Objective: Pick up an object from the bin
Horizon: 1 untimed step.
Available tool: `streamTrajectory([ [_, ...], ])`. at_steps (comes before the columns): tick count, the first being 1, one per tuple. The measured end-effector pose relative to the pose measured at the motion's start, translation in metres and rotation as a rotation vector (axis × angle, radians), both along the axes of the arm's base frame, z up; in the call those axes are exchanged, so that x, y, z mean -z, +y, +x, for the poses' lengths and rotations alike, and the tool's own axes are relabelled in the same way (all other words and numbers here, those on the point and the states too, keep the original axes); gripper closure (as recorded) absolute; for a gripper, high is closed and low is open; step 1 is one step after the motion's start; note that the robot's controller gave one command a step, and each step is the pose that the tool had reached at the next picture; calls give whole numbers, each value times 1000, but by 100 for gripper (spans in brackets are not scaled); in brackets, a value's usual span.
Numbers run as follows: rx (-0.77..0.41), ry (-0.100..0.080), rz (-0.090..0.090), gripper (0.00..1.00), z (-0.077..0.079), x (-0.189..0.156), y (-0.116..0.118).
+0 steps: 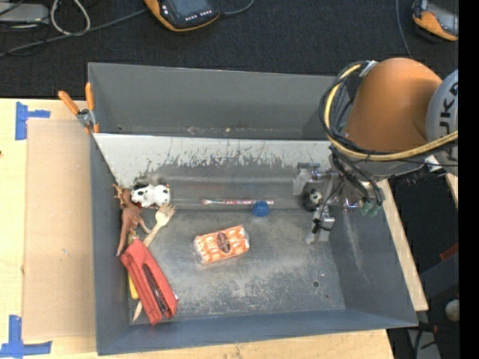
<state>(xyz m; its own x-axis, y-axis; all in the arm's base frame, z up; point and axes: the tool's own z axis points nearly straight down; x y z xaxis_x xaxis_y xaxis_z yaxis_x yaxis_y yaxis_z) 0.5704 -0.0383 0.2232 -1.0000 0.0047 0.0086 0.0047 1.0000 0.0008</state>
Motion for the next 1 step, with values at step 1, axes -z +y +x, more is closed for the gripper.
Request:
streamTrajectory([
  [1,-1,-8,0,0,1,-5,0],
])
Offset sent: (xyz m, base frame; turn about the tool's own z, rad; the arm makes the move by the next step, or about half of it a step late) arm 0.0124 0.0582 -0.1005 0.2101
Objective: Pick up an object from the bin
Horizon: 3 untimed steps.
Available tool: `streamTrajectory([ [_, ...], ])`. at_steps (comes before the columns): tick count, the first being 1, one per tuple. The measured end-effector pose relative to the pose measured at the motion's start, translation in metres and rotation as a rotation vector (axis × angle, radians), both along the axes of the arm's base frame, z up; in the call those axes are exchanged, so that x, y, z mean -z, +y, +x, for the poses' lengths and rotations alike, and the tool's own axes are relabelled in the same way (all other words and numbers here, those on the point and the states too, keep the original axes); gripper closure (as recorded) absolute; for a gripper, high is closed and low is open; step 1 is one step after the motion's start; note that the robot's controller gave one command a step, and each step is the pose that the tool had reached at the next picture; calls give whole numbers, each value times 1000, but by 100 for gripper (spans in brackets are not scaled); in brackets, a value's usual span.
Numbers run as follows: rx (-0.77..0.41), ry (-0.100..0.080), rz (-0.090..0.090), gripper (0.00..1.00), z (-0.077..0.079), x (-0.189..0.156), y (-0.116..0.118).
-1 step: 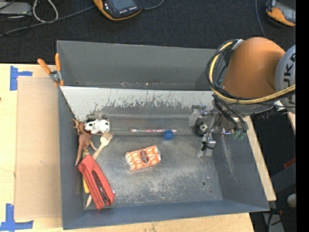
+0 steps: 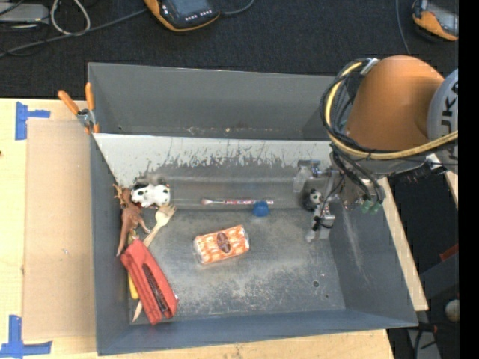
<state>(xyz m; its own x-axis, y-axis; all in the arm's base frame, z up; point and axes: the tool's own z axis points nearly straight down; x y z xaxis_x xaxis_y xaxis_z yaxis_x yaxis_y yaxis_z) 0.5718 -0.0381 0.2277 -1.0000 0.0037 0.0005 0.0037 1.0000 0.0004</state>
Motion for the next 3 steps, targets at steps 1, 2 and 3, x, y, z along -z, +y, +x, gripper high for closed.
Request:
streamTrajectory([
  [1,99,-2,0,0,6,47,26],
  [2,-24,-4,-1,0,9,68,69],
  [3,198,5,-1,100,17,147,108],
])
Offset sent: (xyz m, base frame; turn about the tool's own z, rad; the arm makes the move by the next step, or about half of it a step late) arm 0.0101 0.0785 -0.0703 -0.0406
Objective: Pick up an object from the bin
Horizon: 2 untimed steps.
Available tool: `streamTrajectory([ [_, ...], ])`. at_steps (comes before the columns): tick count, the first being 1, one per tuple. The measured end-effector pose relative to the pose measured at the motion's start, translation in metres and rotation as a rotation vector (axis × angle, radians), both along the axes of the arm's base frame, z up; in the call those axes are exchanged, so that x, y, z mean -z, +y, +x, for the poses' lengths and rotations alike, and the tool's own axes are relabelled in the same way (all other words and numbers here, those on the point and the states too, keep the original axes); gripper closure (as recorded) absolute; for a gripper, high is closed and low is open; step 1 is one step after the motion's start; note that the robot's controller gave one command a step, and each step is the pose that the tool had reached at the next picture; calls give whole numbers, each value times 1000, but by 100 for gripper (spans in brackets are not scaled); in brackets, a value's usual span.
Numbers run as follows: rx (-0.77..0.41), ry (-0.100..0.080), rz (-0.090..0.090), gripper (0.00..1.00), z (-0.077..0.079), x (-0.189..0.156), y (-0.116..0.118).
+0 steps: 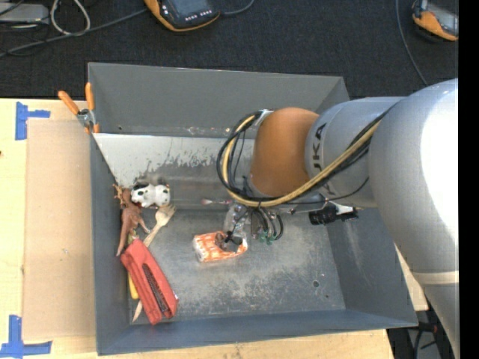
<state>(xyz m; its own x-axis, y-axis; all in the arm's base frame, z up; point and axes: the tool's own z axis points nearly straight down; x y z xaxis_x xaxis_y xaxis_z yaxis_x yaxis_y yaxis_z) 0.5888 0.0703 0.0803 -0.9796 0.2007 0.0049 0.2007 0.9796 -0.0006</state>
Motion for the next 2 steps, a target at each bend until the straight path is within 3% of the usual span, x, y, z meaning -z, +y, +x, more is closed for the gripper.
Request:
streamTrajectory([
  [1,-1,0,0,100,0,0,0],
  [2,-12,2,0,100,-4,-40,-2],
])
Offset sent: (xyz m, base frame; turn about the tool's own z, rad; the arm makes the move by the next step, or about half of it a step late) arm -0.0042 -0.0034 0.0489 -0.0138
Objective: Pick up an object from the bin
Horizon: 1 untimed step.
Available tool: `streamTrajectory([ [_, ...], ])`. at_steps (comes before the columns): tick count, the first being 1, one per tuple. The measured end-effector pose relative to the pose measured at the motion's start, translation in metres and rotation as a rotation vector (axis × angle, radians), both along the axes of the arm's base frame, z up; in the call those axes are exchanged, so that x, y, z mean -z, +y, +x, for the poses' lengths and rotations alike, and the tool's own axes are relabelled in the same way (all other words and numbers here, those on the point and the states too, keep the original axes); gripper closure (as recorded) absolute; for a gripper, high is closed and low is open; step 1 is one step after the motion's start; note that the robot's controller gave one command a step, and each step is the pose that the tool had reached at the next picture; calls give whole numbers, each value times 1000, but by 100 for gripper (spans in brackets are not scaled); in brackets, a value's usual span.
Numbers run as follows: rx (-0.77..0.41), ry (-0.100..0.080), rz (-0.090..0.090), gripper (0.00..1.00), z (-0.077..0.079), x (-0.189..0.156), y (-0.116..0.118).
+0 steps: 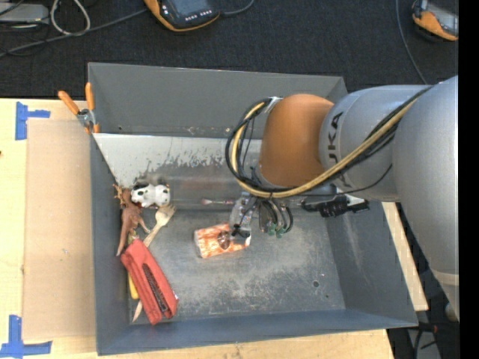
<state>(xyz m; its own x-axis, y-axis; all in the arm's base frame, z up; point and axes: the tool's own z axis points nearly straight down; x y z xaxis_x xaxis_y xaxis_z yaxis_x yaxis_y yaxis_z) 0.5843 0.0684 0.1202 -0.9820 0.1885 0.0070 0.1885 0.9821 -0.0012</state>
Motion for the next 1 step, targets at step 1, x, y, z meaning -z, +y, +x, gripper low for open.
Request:
streamTrajectory([
  [1,4,3,1,100,3,-73,0],
])
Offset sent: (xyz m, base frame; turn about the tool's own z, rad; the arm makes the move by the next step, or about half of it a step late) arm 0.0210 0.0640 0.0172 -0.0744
